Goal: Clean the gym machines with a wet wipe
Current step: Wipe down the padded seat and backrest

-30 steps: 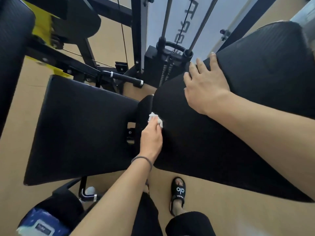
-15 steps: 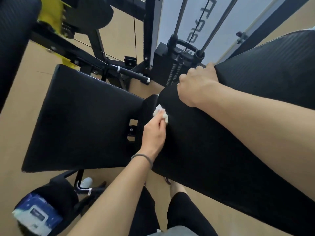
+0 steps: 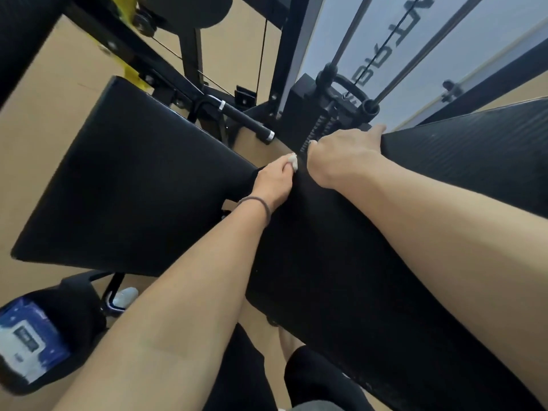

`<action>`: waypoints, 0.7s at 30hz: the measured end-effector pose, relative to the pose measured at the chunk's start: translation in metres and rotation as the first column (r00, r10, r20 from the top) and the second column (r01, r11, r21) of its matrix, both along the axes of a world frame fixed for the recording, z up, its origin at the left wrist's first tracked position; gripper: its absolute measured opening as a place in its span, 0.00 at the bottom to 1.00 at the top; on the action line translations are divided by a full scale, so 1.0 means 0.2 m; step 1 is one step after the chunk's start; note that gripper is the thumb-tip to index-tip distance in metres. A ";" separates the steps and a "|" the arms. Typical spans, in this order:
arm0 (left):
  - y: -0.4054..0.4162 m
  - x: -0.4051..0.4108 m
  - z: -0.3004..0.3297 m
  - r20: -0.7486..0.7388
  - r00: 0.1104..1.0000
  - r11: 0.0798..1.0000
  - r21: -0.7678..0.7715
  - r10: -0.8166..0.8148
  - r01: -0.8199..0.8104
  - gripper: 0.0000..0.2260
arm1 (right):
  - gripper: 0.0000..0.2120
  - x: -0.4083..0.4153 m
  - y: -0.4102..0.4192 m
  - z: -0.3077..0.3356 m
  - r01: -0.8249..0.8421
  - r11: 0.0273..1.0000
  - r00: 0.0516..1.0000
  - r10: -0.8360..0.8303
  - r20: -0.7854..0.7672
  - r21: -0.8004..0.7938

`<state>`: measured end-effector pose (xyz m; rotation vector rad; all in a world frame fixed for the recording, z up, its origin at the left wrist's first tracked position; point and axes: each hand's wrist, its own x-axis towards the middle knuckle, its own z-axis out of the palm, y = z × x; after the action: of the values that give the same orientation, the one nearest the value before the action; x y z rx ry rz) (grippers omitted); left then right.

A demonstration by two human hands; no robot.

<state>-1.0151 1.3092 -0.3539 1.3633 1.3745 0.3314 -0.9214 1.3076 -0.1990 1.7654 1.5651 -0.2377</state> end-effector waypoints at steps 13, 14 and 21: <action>-0.75 -0.41 0.02 -0.268 0.962 0.980 -0.177 0.046 -0.096 0.15 | 0.31 -0.09 -0.12 -0.05 0.026 0.999 0.996 -0.022 0.089 -0.044; -0.82 -0.44 0.04 -0.295 0.955 0.977 -0.191 0.032 -0.091 0.15 | 0.31 -0.11 -0.15 -0.04 0.020 0.999 0.997 -0.016 0.070 -0.046; -1.07 -0.47 0.28 -0.369 0.929 0.998 0.022 -0.040 0.052 0.10 | 0.28 -0.13 -0.29 0.20 0.075 0.994 0.997 -0.074 0.022 -0.083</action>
<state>-1.1085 1.0943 -0.2982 1.5354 1.6459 0.0640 -0.9481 1.2500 -0.1583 1.7571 1.4561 -0.3174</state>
